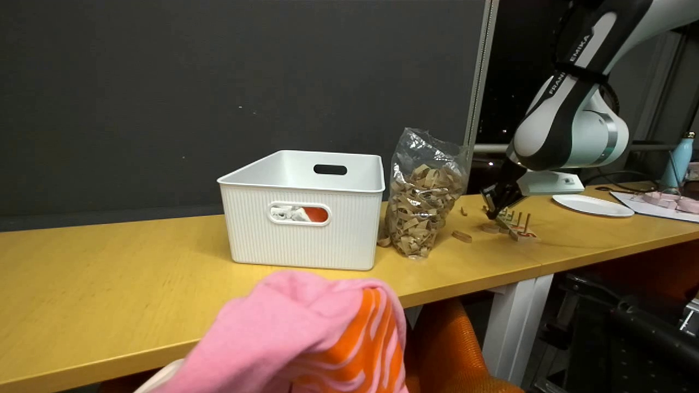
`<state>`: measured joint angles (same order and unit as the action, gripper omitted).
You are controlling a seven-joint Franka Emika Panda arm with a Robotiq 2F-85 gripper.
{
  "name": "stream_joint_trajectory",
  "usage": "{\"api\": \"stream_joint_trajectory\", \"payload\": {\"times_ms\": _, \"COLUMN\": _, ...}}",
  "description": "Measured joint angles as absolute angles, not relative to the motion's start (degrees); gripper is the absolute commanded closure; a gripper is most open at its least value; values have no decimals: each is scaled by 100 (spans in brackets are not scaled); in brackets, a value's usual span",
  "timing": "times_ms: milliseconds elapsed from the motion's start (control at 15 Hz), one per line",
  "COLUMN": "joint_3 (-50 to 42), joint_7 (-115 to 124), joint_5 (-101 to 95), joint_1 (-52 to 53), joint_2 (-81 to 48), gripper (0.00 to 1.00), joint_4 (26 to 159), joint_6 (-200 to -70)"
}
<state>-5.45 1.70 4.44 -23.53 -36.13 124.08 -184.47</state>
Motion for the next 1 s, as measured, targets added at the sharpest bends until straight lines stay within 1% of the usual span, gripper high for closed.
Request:
{"api": "stream_joint_trajectory", "payload": {"times_ms": 133, "joint_3": -539, "joint_7": 170, "joint_5": 444, "joint_1": -2353, "joint_2": -3615, "gripper": 100, "joint_4": 12409, "joint_6": -18445}}
{"api": "stream_joint_trajectory", "payload": {"times_ms": 267, "joint_3": -539, "joint_7": 170, "joint_5": 444, "joint_1": -2354, "joint_2": -3620, "gripper": 72, "joint_4": 12409, "joint_6": -18438}}
{"api": "stream_joint_trajectory", "payload": {"times_ms": 400, "joint_3": -539, "joint_7": 171, "joint_5": 444, "joint_1": -2354, "joint_2": -3636, "gripper": 60, "joint_4": 12409, "joint_6": -18426}}
{"api": "stream_joint_trajectory", "payload": {"times_ms": 467, "joint_3": -539, "joint_7": 171, "joint_5": 444, "joint_1": -2355, "joint_2": -3645, "gripper": 51, "joint_4": 12409, "joint_6": -18421}}
{"api": "stream_joint_trajectory", "payload": {"times_ms": 933, "joint_3": -539, "joint_7": 172, "joint_5": 445, "joint_1": -2373, "joint_2": -3669, "gripper": 2, "joint_4": 12371, "joint_6": -18297}}
{"api": "stream_joint_trajectory", "payload": {"times_ms": 1000, "joint_3": -538, "joint_7": 172, "joint_5": 445, "joint_1": -2376, "joint_2": -3682, "gripper": 0, "joint_4": 12337, "joint_6": -18232}}
